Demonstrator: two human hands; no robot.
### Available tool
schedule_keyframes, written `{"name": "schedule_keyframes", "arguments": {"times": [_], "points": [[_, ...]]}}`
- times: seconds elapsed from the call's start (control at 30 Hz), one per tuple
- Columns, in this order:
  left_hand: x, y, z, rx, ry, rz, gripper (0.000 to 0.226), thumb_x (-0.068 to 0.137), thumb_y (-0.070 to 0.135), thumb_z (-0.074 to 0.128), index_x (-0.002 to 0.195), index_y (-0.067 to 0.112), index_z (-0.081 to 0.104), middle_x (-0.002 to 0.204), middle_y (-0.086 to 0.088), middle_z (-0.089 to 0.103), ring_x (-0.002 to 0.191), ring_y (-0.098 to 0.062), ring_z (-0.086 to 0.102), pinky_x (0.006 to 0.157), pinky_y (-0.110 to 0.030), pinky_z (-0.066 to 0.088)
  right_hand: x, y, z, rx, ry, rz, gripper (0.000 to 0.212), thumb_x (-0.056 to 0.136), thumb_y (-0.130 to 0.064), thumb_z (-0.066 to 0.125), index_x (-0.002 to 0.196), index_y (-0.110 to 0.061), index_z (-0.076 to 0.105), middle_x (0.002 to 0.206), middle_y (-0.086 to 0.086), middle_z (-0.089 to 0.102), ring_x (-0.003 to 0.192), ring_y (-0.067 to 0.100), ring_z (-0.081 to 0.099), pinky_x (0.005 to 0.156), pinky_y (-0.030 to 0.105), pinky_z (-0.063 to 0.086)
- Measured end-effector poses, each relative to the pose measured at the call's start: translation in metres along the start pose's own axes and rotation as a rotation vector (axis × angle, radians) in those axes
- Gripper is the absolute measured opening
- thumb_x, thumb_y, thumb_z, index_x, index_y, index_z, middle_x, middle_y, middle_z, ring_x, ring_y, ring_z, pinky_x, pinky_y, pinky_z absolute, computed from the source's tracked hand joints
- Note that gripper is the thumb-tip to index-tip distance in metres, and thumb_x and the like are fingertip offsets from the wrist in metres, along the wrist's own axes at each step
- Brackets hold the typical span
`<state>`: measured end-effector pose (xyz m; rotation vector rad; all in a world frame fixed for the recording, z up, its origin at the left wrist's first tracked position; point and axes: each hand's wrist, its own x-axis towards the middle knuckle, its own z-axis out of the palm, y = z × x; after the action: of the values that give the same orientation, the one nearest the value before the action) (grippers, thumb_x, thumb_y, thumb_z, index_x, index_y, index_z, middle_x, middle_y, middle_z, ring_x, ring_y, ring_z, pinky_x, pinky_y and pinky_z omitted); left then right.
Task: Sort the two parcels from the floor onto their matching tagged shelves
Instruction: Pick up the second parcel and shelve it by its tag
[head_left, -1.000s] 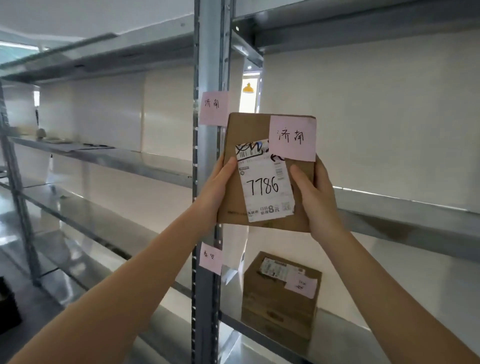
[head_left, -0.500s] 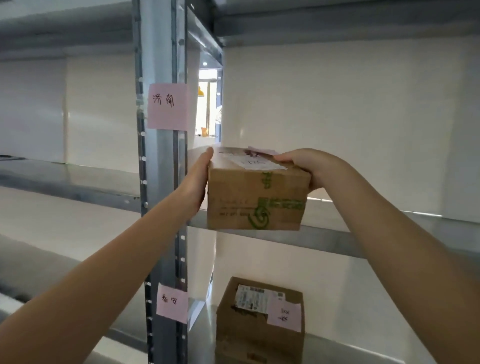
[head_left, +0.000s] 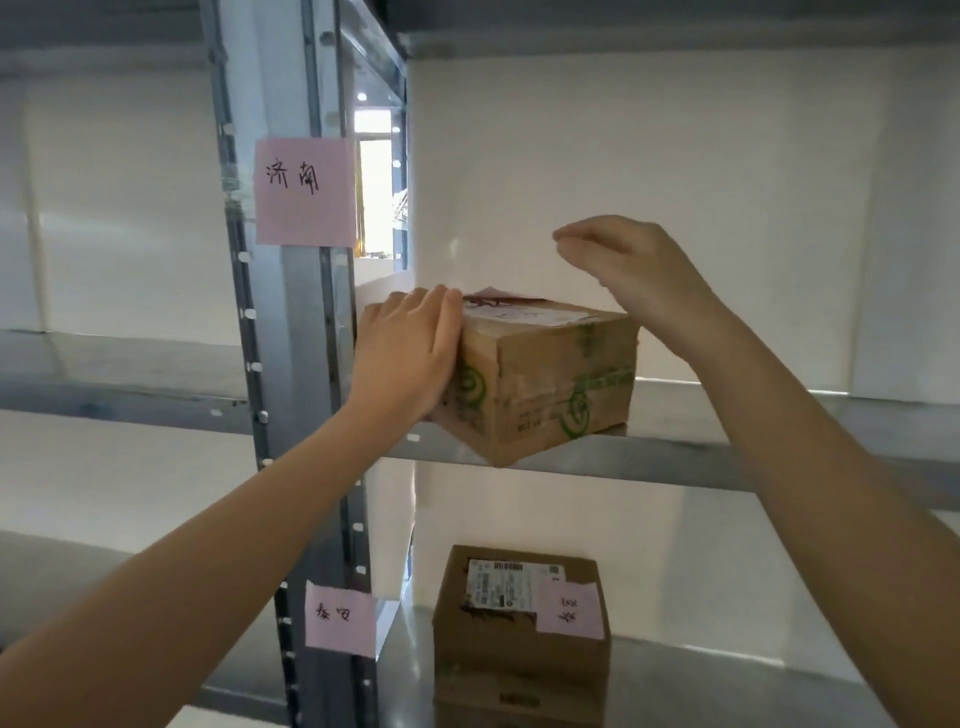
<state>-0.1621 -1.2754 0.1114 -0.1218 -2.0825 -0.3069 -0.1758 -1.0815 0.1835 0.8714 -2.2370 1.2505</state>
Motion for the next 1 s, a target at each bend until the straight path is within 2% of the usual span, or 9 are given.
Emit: {"name": "schedule_keyframes", "arguments": {"times": [0.07,0.2,0.3,0.37,0.43,0.5,0.6,0.87,1.0], "points": [[0.006,0.010,-0.003,0.147,0.030,0.047,0.058,0.090,0.044,0.009,0.091,0.011,0.056,0.081,-0.003,0.051,0.079,-0.017,0.041,0.079,-0.030,0.023,-0.028,-0.017,0.006,-0.088,-0.093,-0.118,0.036,0.089,-0.039,0.056,0.122,-0.026,0.061,0.123,-0.013,0.061,0.107,0.000,0.053,0.087,0.014,0.039],[0.019,0.012,-0.011,0.085,0.045,0.096,0.065,0.086,0.045,0.007,0.084,0.006,0.059,0.076,-0.004,0.048,0.078,-0.019,0.039,0.077,-0.033,0.023,-0.054,-0.025,0.029,-0.413,-0.197,-0.184,0.047,0.081,-0.049,0.061,0.124,-0.031,0.057,0.118,-0.012,0.063,0.103,0.007,0.057,0.088,0.028,0.046],[0.019,-0.010,-0.017,-0.044,-0.093,0.167,0.064,0.085,0.049,0.011,0.097,0.013,0.062,0.095,-0.008,0.060,0.089,-0.020,0.046,0.082,-0.032,0.025,-0.050,-0.016,0.036,-0.627,-0.123,-0.189,0.051,0.076,-0.052,0.065,0.123,-0.033,0.057,0.118,-0.007,0.065,0.103,0.015,0.059,0.090,0.036,0.044],[0.010,-0.024,-0.019,-0.078,-0.239,0.264,0.061,0.083,0.058,0.021,0.118,0.021,0.055,0.118,-0.004,0.059,0.109,-0.022,0.049,0.095,-0.037,0.026,-0.045,-0.006,0.029,-0.651,-0.110,-0.146,0.055,0.075,-0.051,0.067,0.126,-0.033,0.056,0.121,-0.005,0.064,0.107,0.017,0.057,0.093,0.039,0.042],[0.003,-0.031,-0.020,-0.040,-0.328,0.325,0.069,0.078,0.065,0.031,0.133,0.024,0.043,0.133,-0.004,0.052,0.121,-0.025,0.045,0.105,-0.042,0.024,-0.041,0.006,0.021,-0.645,-0.129,-0.105,0.059,0.075,-0.049,0.068,0.130,-0.034,0.052,0.127,-0.005,0.061,0.113,0.018,0.055,0.097,0.042,0.040],[0.003,-0.031,-0.017,0.018,-0.328,0.341,0.074,0.075,0.065,0.045,0.136,0.024,0.038,0.138,-0.004,0.049,0.125,-0.026,0.043,0.108,-0.043,0.022,-0.036,0.016,0.016,-0.623,-0.138,-0.079,0.061,0.077,-0.048,0.067,0.134,-0.034,0.048,0.132,-0.005,0.057,0.118,0.018,0.052,0.100,0.043,0.038],[0.006,-0.023,-0.008,0.079,-0.285,0.304,0.069,0.079,0.050,0.062,0.137,0.023,0.036,0.139,-0.004,0.047,0.128,-0.026,0.041,0.110,-0.043,0.019,-0.027,0.029,0.017,-0.650,-0.134,-0.053,0.059,0.081,-0.044,0.065,0.135,-0.032,0.046,0.136,-0.003,0.054,0.122,0.019,0.049,0.100,0.046,0.037],[0.009,-0.008,0.013,0.127,-0.218,0.254,0.073,0.079,0.045,0.063,0.142,0.023,0.031,0.140,-0.004,0.046,0.129,-0.025,0.038,0.110,-0.038,0.018,-0.027,0.054,0.030,-0.820,0.078,0.012,0.052,0.088,-0.044,0.055,0.135,-0.025,0.043,0.139,0.002,0.048,0.127,0.023,0.042,0.100,0.044,0.031],[0.008,-0.007,0.012,0.112,-0.261,0.217,0.076,0.081,0.050,0.058,0.144,0.024,0.025,0.150,-0.006,0.032,0.138,-0.025,0.026,0.114,-0.042,0.010,-0.040,0.051,0.038,-0.812,0.160,0.065,0.063,0.089,-0.047,0.052,0.144,-0.025,0.030,0.156,0.006,0.026,0.142,0.024,0.024,0.110,0.048,0.022]]}}
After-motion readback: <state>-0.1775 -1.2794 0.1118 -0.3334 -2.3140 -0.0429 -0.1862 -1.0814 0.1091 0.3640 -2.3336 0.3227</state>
